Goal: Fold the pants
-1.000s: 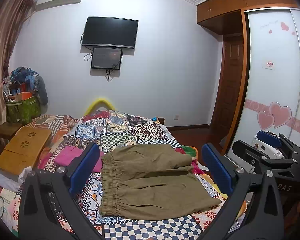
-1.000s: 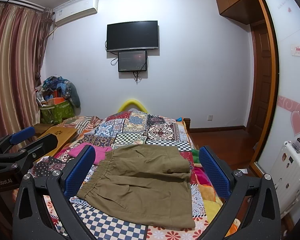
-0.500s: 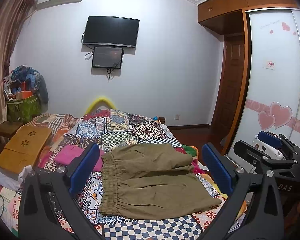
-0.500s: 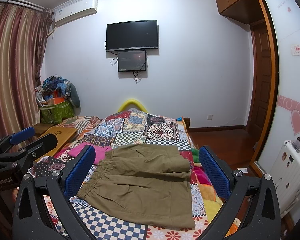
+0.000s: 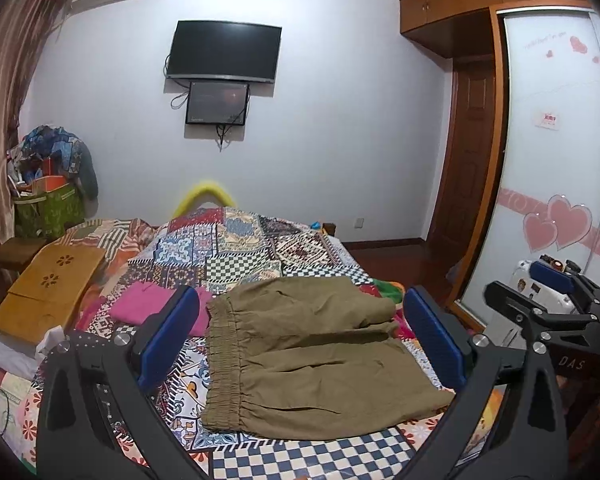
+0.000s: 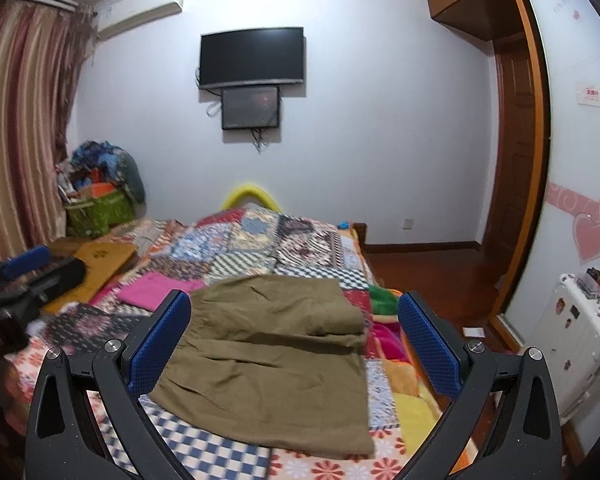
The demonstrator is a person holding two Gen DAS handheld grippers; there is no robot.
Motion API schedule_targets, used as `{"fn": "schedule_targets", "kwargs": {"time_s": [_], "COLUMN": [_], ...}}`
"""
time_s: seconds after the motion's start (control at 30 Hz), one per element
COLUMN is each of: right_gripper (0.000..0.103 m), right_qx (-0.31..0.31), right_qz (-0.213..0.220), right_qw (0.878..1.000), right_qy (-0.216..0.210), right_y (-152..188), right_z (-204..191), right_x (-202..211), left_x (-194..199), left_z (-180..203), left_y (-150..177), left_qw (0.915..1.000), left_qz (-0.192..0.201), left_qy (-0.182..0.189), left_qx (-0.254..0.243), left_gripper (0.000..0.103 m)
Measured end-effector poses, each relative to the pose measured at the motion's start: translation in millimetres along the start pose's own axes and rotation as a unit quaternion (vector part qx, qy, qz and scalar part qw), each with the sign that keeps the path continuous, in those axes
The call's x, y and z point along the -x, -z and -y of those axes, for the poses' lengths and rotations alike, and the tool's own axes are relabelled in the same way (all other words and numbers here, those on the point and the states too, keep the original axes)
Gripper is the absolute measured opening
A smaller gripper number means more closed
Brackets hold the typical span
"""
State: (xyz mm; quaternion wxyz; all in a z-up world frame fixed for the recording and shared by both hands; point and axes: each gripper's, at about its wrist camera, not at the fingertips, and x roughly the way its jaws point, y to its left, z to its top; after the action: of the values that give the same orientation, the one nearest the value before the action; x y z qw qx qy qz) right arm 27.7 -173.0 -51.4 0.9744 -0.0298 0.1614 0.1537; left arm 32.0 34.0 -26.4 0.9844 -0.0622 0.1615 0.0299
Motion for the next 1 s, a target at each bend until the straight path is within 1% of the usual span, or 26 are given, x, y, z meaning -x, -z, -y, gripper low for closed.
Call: {"fn": "schedule_targets", "kwargs": {"time_s": [0.13,0.2,0.27,0.33,0.47,0.53,0.63,0.67,0.77,0.8,0.83,0.87,0.9,0.93,0.97,1.0], "right_gripper": [0.103,0.103,0.103,0.103,0.103,0.103,0.103,0.103,0.093,0.087,0.082,0.08,0.076,0.07,0.066,0.061], "right_qx": [0.007,0.004,-0.006,-0.011,-0.009,-0.013,-0.024,-0.028,-0.031,-0.031,-0.033,-0.035,-0.038,-0.043,-0.048,-0.051], "right_qz": [-0.027,-0.043,-0.066,-0.086,-0.119,-0.136,-0.164,-0.174,-0.201,-0.211,-0.225,-0.236,-0.246,-0.259,-0.274,-0.285], "right_qw": [0.999,0.998,0.997,0.996,0.992,0.99,0.986,0.984,0.979,0.977,0.974,0.971,0.968,0.965,0.96,0.957], "right_qy": [0.033,0.04,0.038,0.035,0.035,0.032,0.019,0.014,0.007,0.004,0.0,-0.006,-0.011,-0.018,-0.028,-0.036], "right_y": [10.0,14.5,20.4,24.2,35.1,40.1,48.3,52.1,63.6,66.9,72.3,76.7,80.8,85.7,92.0,97.0], "right_z": [19.5,28.2,38.7,48.1,62.8,70.0,78.9,82.0,88.9,90.3,91.4,92.5,93.3,93.5,94.1,93.9], "right_x": [-18.2,-28.7,-42.8,-57.1,-82.4,-95.9,-119.5,-128.1,-151.4,-158.7,-167.8,-174.6,-181.1,-188.4,-194.8,-199.0], "left_x": [-25.5,-43.8,-63.1,-81.2,-124.7,-143.5,-173.4,-184.4,-210.7,-218.3,-226.3,-232.9,-238.8,-244.5,-250.7,-255.9], "left_z": [-12.0,-20.3,-29.2,-36.6,-53.9,-61.7,-74.7,-79.5,-92.3,-95.0,-97.6,-100.2,-102.8,-105.6,-109.2,-112.2], "left_y": [2.3,5.1,9.5,14.4,30.5,37.6,51.4,56.3,67.5,70.4,74.0,77.2,81.1,84.2,87.8,91.6], "left_qw": [0.9996,0.9989,0.998,0.9965,0.9908,0.9886,0.9838,0.9816,0.9767,0.9751,0.9734,0.9717,0.9699,0.9681,0.9658,0.9636], "left_qz": [-0.016,-0.034,-0.055,-0.073,-0.12,-0.134,-0.16,-0.174,-0.203,-0.211,-0.219,-0.226,-0.233,-0.241,-0.251,-0.261], "left_qy": [-0.025,-0.031,-0.032,-0.04,-0.061,-0.066,-0.075,-0.075,-0.068,-0.066,-0.065,-0.065,-0.065,-0.064,-0.061,-0.056], "left_qx": [0.001,0.004,0.006,0.001,-0.018,-0.021,-0.027,-0.025,-0.017,-0.018,-0.02,-0.023,-0.025,-0.025,-0.022,-0.019], "left_gripper": [0.103,0.103,0.103,0.103,0.103,0.103,0.089,0.086,0.083,0.082,0.08,0.079,0.078,0.075,0.072,0.071]}}
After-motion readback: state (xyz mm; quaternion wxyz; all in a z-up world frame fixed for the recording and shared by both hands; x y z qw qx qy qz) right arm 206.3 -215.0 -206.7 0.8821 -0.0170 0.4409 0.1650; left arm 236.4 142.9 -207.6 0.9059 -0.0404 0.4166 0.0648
